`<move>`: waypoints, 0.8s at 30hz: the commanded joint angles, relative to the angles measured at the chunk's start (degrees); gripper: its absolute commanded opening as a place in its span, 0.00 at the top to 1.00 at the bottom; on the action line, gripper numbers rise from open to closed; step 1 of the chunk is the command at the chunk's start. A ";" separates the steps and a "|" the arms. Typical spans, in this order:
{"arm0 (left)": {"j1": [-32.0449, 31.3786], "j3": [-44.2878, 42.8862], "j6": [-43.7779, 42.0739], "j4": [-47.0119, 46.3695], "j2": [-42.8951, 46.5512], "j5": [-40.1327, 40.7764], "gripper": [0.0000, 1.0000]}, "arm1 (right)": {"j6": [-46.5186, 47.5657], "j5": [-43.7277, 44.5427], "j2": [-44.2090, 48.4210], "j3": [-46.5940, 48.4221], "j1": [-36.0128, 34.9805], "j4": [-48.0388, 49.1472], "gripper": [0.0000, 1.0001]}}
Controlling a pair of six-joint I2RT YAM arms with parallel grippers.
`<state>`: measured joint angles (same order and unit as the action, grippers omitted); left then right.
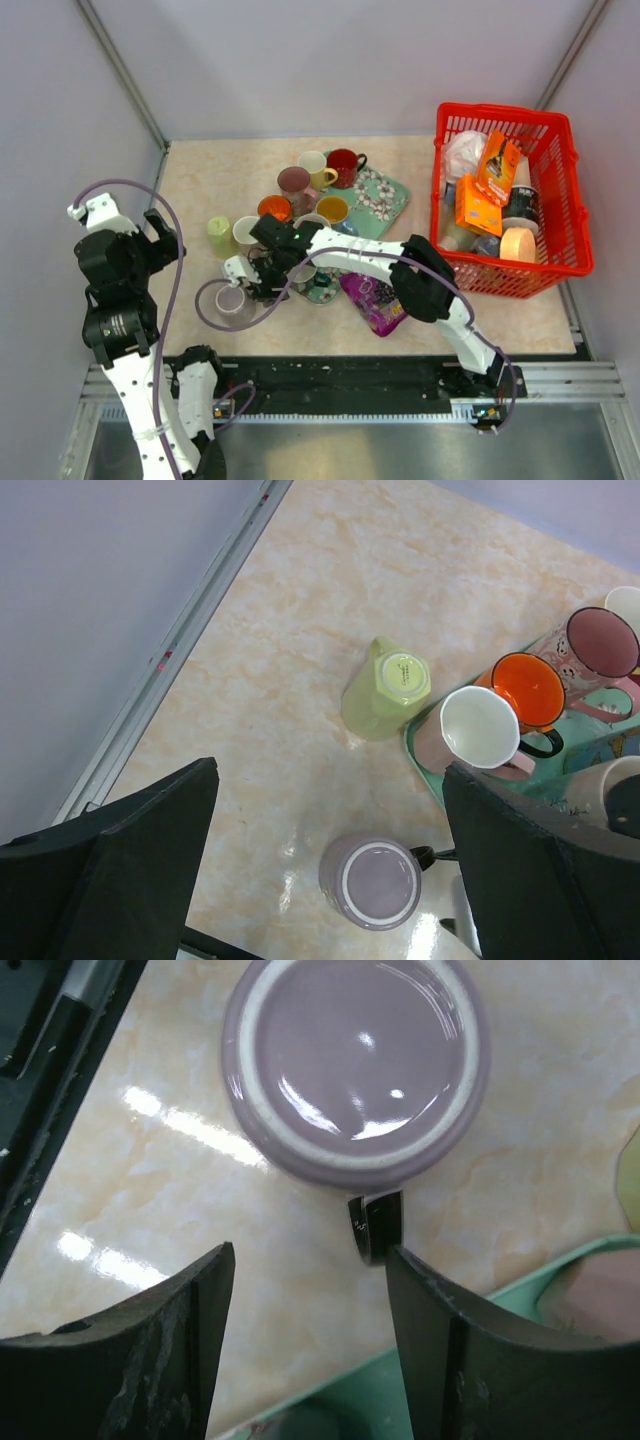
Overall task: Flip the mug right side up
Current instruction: Turn over the cup at the corner of the board.
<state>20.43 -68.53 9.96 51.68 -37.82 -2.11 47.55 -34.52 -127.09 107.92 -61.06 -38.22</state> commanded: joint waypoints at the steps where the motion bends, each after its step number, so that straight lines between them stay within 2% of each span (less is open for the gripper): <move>1: 0.49 -1.08 0.77 -0.09 0.12 -1.75 0.01 | -0.44 4.54 -4.03 2.73 -1.17 6.57 0.38; 11: 0.23 -0.81 2.08 -1.05 -0.58 -5.45 0.02 | -1.59 6.31 -5.71 3.09 -2.22 8.25 0.39; 16: 0.23 -0.55 2.70 -1.76 -1.03 -6.85 0.04 | -2.19 4.91 -7.12 3.00 -3.28 10.26 0.46; 21: 0.14 -0.29 2.17 -1.85 -1.03 -6.59 0.04 | -5.53 2.53 -7.83 2.30 -3.89 11.93 0.64; 24: 0.05 -0.37 2.09 -1.93 -1.11 -6.59 0.04 | -7.55 2.62 -7.56 2.65 -3.89 12.03 0.90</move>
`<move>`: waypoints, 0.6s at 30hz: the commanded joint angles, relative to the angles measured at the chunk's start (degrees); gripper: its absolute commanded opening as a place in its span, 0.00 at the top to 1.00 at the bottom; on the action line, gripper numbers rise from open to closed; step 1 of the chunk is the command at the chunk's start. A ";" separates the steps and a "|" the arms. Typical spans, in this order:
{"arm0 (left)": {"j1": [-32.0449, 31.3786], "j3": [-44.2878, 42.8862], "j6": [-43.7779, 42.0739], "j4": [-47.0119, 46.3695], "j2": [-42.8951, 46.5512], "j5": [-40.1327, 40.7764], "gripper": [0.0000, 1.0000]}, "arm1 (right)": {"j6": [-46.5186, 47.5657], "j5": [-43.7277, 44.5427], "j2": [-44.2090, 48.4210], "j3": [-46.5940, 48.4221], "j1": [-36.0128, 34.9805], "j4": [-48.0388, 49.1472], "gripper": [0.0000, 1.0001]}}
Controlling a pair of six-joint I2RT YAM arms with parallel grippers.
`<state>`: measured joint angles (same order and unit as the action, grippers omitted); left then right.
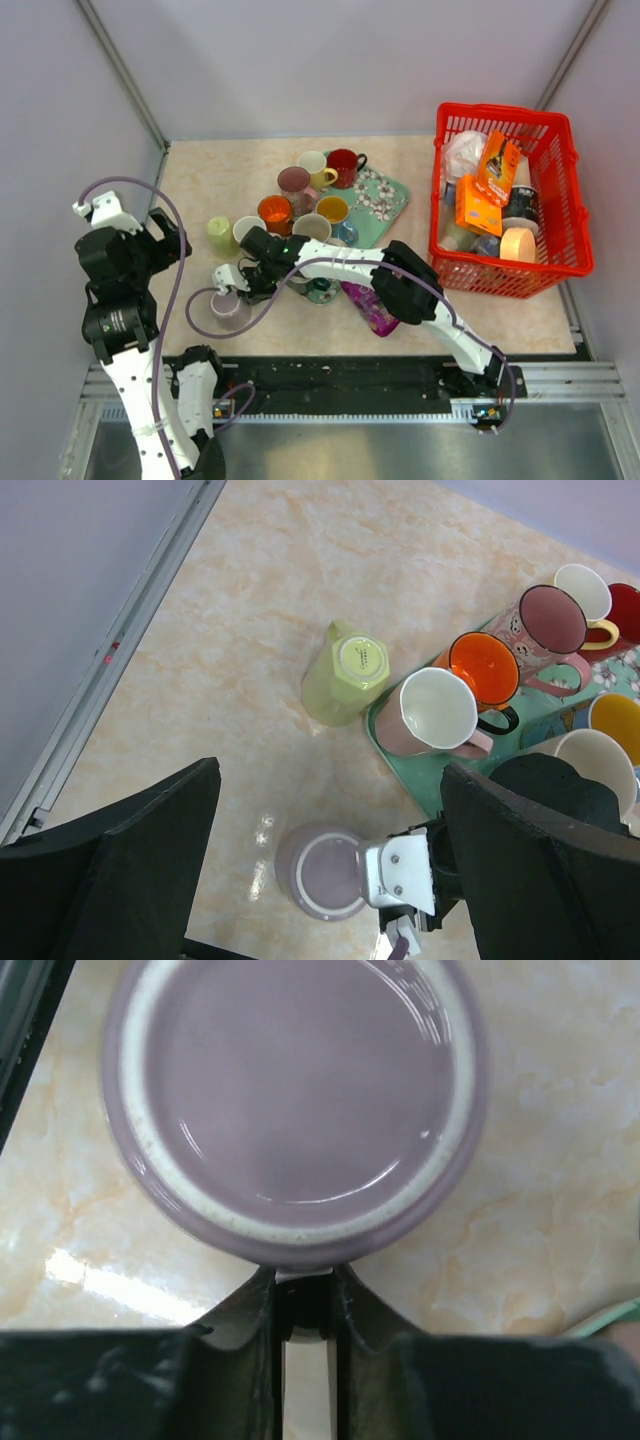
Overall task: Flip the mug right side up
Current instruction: Turn over the cup at the corner of the board.
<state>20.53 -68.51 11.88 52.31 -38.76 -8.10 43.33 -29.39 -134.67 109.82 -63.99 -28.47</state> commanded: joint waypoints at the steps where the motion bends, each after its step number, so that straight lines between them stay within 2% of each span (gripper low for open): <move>1: -0.14 -0.48 -0.01 -2.57 -0.26 -0.60 0.04 | -4.04 -2.17 0.37 0.92 -0.96 2.28 1.00; 8: -0.49 -4.43 -4.93 -6.60 -0.44 -2.71 0.05 | -7.99 -1.90 6.34 2.68 -0.27 -0.01 1.00; 14: -0.58 -13.21 -18.53 -11.53 -1.49 -11.31 0.05 | -16.95 -7.08 13.99 5.75 2.19 -0.18 1.00; 18: -0.58 -18.66 -32.76 -12.24 -3.33 -22.99 0.03 | -23.19 -11.47 17.77 6.81 6.23 -0.27 1.00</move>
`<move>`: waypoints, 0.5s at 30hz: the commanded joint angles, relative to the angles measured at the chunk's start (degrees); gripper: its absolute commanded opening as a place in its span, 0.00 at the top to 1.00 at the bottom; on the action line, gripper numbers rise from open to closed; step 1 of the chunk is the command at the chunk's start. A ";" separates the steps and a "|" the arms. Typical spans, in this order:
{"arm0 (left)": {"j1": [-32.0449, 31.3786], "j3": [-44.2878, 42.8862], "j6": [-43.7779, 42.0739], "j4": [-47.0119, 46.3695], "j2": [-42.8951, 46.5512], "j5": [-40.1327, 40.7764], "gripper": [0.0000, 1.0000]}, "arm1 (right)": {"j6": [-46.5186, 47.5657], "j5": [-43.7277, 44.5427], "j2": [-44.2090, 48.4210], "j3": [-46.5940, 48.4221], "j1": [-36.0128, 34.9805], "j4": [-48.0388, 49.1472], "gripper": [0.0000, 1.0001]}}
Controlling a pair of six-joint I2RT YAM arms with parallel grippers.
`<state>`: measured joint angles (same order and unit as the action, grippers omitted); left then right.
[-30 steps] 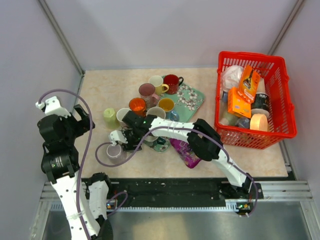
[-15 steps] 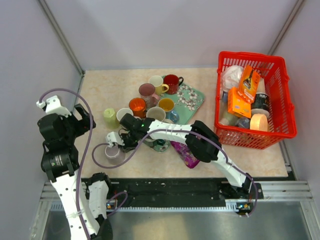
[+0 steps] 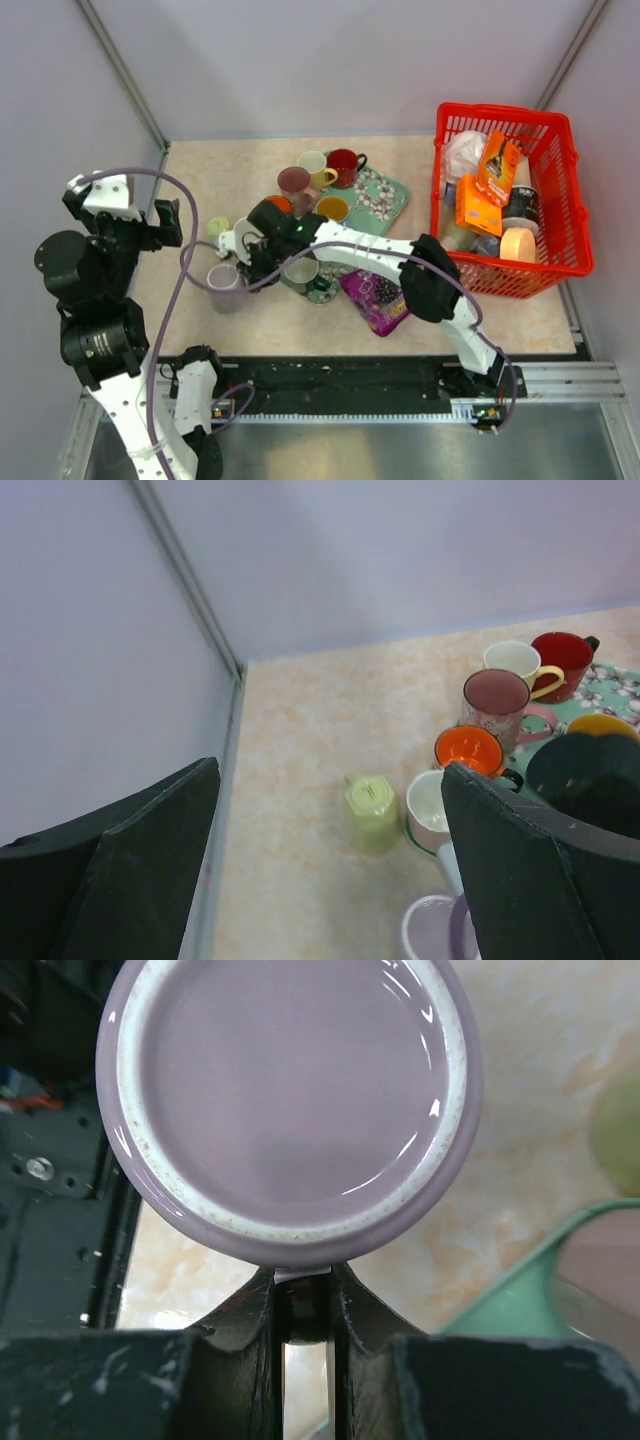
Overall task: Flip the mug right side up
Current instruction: Turn over the cup at the corner of the board.
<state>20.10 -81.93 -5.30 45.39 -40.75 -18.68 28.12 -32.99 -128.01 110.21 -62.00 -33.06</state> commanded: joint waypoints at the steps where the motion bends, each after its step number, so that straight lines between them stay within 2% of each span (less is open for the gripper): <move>1: -0.15 -6.39 -19.18 -5.31 -2.22 -14.79 0.03 | -9.56 -8.66 12.15 6.50 5.47 4.23 1.00; 5: -0.15 -11.49 -27.91 -4.78 -6.35 -21.91 0.03 | -16.59 -13.75 15.94 5.89 10.92 4.41 1.00; 8: -0.15 -12.20 -35.28 -4.87 -7.85 -30.43 0.04 | -27.64 -17.43 18.05 5.28 16.10 5.54 1.00; 12: -0.32 -7.91 -41.70 -11.35 -8.90 -39.84 0.05 | -47.85 -27.89 22.62 -2.44 22.43 17.64 1.00; 15: -2.42 -3.60 -52.58 -12.60 -9.08 -42.05 0.07 | -60.08 -36.59 24.38 -6.49 25.52 28.11 1.00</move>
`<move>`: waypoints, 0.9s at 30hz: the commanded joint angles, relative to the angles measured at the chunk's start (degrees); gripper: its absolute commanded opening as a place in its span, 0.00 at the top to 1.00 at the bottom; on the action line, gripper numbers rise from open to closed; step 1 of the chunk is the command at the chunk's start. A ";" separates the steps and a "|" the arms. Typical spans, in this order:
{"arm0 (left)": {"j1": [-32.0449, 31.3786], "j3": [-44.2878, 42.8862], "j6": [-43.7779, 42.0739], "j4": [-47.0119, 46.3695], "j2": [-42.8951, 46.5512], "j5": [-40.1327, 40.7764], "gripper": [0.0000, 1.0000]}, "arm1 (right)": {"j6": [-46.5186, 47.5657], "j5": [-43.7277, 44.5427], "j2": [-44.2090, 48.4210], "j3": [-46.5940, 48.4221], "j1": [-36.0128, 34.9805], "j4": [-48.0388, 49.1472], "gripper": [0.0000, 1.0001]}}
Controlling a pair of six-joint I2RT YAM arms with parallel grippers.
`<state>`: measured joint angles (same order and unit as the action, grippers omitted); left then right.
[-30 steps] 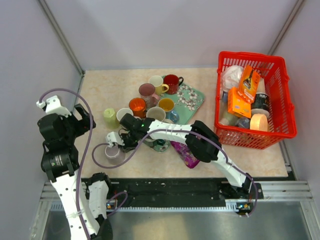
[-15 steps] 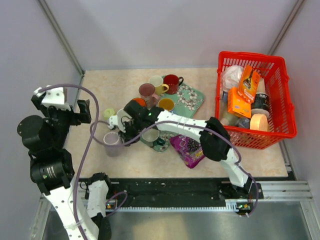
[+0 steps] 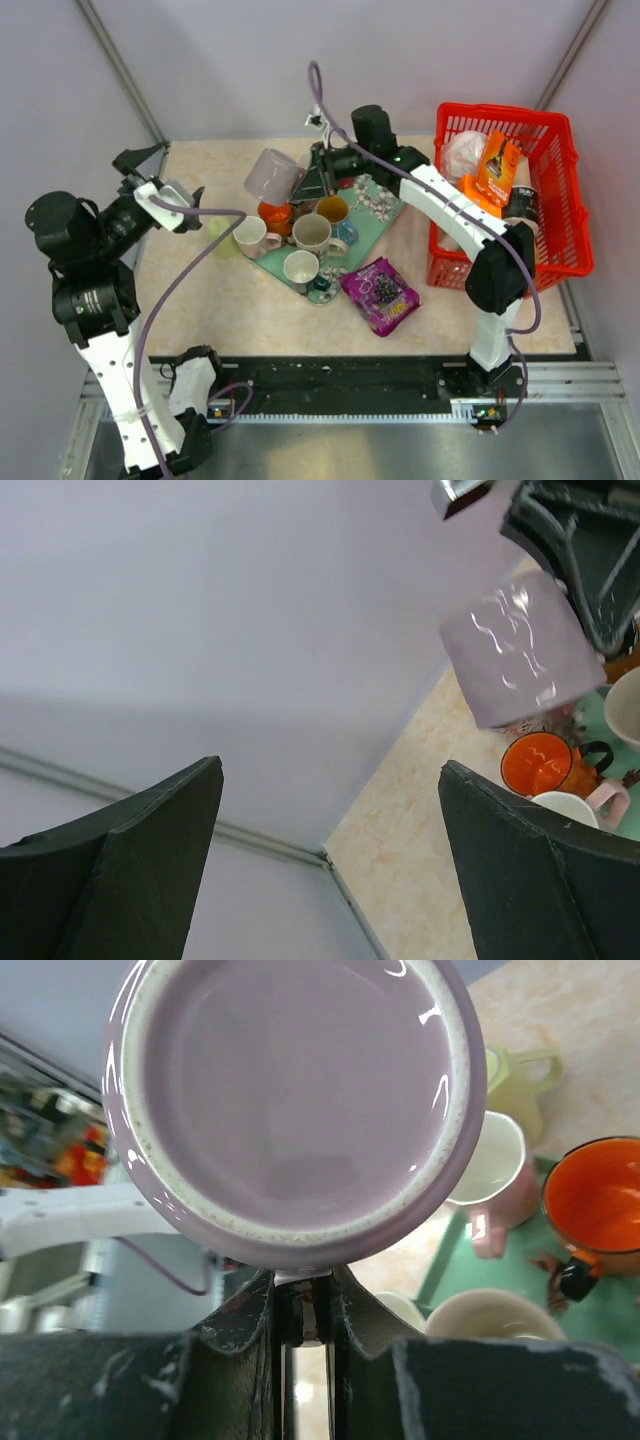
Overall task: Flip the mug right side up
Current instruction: Turn over the cup at the corner of the board.
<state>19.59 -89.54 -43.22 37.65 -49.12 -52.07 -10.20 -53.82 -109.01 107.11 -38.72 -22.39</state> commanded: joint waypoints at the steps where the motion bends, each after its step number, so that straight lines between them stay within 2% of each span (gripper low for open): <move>1: -3.15 6.89 -17.83 -6.34 -0.28 -8.05 0.07 | -22.93 -18.22 5.74 -3.66 2.51 18.34 1.00; 3: -5.78 11.90 -19.09 -13.44 1.13 -7.26 0.07 | -26.16 -22.53 6.53 -5.50 2.60 20.35 1.00; 4: -7.10 14.10 -19.09 -16.18 1.48 -6.90 0.07 | -30.37 -24.29 7.31 -7.68 2.68 26.55 1.00; 5: -9.12 15.78 -19.61 -17.68 1.75 -6.47 0.08 | -32.41 -25.62 7.84 -9.10 2.60 28.09 1.00; 11: -24.32 19.48 -24.01 -18.22 1.84 -1.28 0.17 | -34.45 -28.97 10.75 -13.68 2.68 30.13 1.00; 14: -28.46 20.89 -27.25 -16.39 1.58 1.27 0.21 | -34.36 -29.67 11.54 -13.94 2.60 29.86 1.00; 18: -30.14 21.77 -31.83 -13.48 1.83 2.41 0.23 | -34.71 -29.41 11.63 -14.56 3.65 29.42 1.00; 27: -30.41 23.88 -35.44 -8.12 7.02 2.94 0.24 | -35.95 -29.24 10.75 -14.39 4.79 30.65 1.00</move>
<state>-10.31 -67.13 -75.68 25.80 -44.03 -48.86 -45.28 -81.34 -102.26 91.11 -34.33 2.17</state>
